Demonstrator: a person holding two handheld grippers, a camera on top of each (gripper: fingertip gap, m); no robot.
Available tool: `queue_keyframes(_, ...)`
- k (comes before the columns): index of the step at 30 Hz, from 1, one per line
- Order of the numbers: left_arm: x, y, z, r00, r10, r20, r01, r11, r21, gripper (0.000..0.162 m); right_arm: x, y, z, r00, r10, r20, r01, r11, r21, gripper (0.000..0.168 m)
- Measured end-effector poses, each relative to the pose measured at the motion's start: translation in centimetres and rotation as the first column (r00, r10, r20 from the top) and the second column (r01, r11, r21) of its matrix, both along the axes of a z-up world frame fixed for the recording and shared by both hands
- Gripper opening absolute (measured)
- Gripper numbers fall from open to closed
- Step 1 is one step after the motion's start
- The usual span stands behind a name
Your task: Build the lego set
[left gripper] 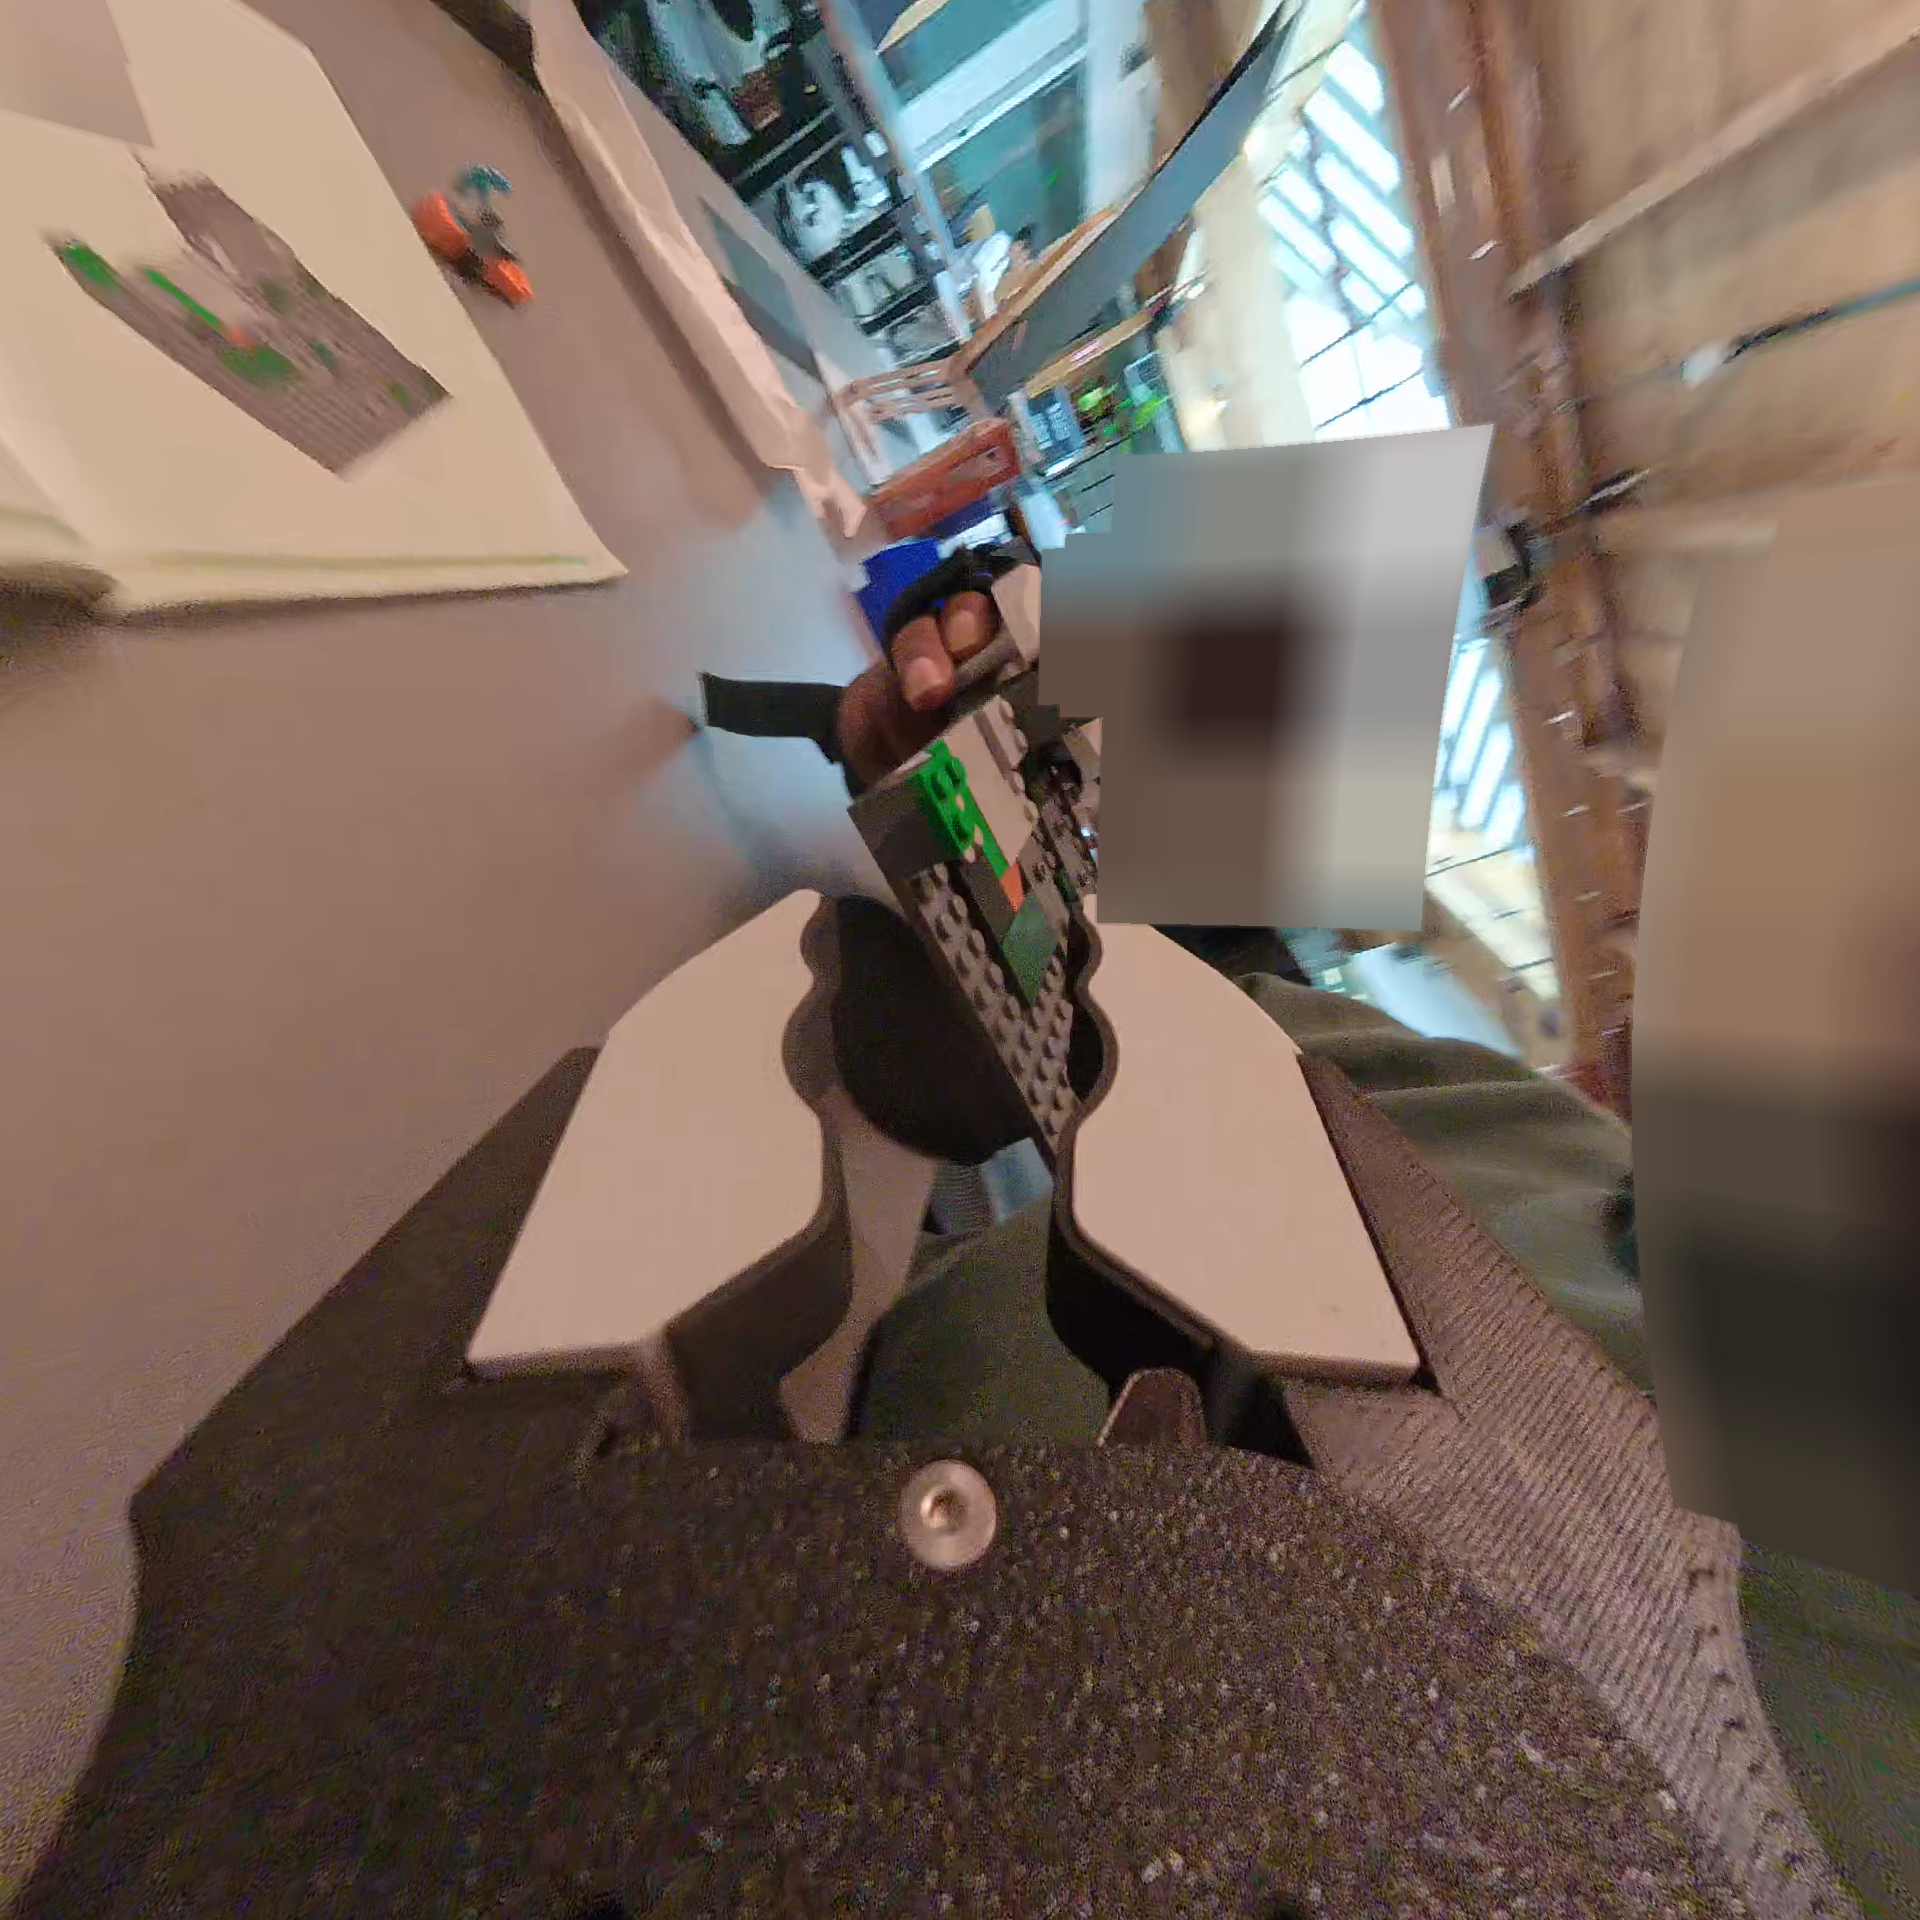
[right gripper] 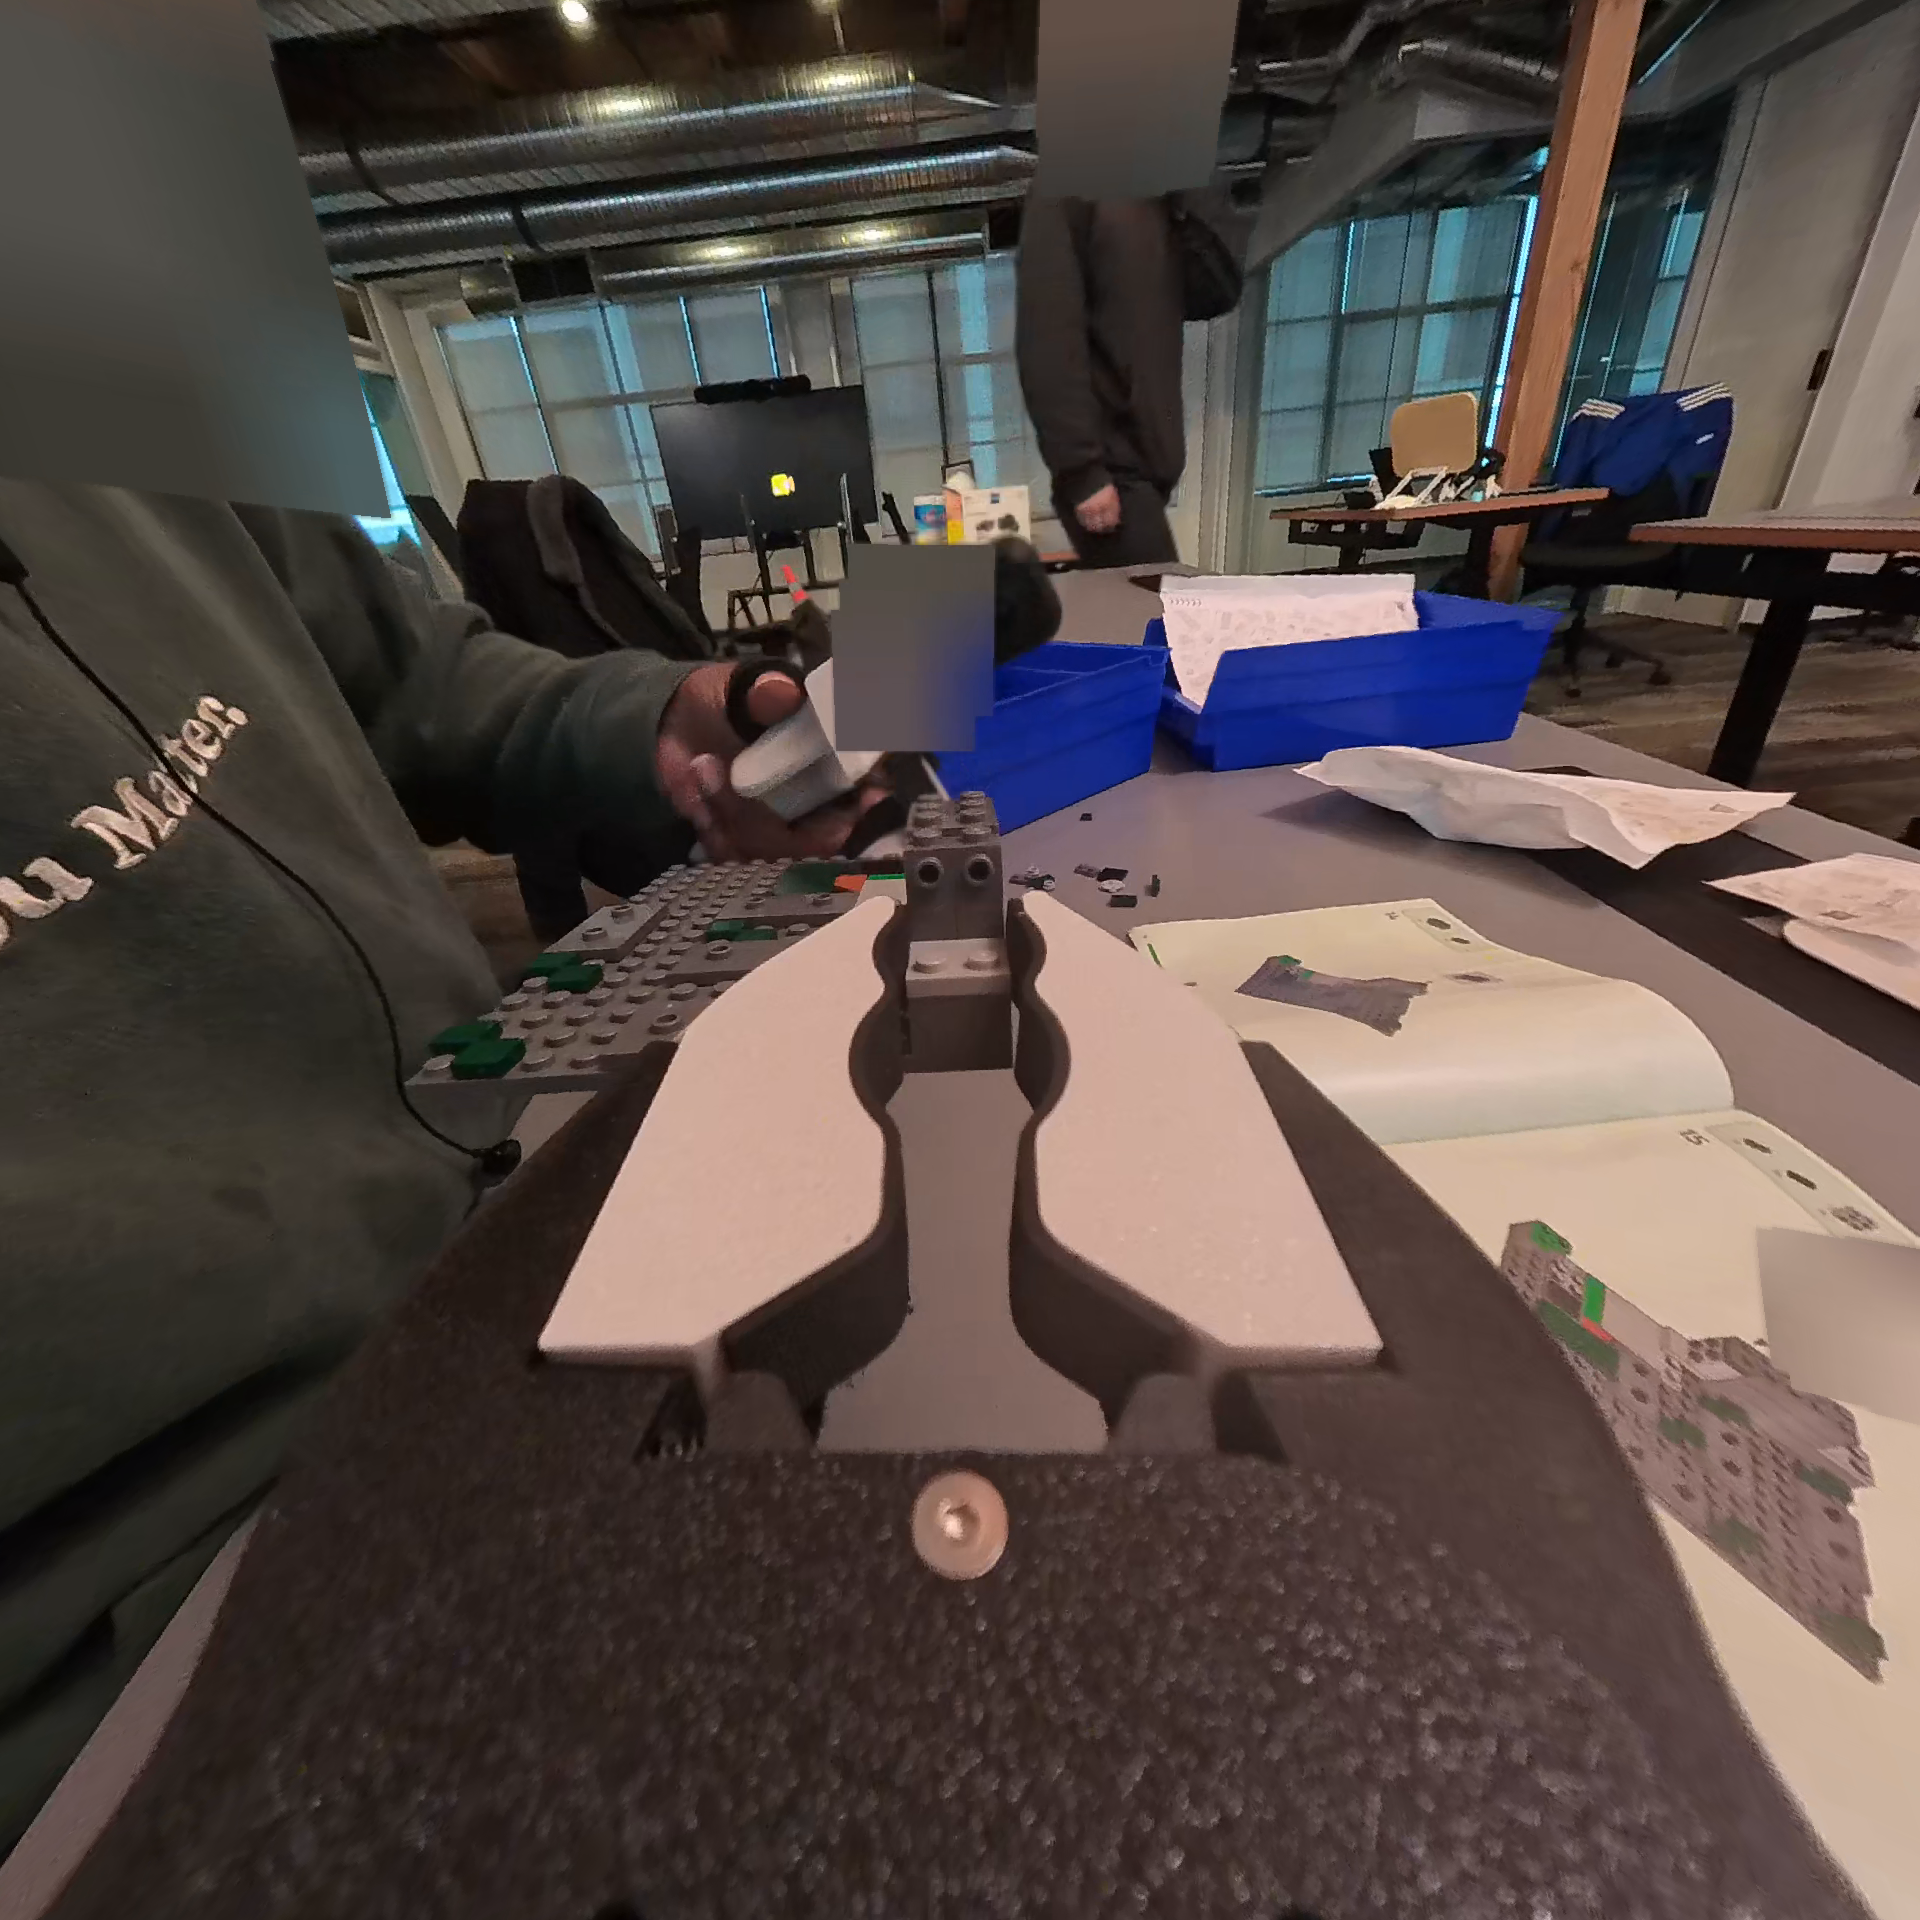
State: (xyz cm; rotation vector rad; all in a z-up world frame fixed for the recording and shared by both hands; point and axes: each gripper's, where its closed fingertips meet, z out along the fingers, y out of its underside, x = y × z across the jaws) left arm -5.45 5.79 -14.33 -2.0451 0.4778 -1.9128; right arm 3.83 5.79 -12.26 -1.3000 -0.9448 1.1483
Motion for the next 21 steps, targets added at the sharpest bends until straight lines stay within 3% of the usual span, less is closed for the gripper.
queue_keyframes(4, 1.1, -1.7, -0.5, 0.996, -0.019, 0.086, 0.028, 0.995, -0.099, 0.039, -0.6, -0.2, 0.0, 1.0, 0.009, 0.001, -0.009, 1.0, 0.005, 0.017)
queue_keyframes(12, 1.8, -2.6, -0.7, 0.989, -0.025, 0.149, 0.051, 0.983, -0.175, 0.011, -1.7, -0.3, -0.4, 1.0, 0.015, 0.016, -0.015, 1.0, 0.008, 0.017)
queue_keyframes(21, 0.1, -2.3, -3.4, 0.992, 0.073, 0.107, -0.037, 0.953, -0.301, 0.006, -2.9, -0.2, -3.5, 0.967, 0.054, 0.251, -0.036, 0.996, -0.076, 0.02)
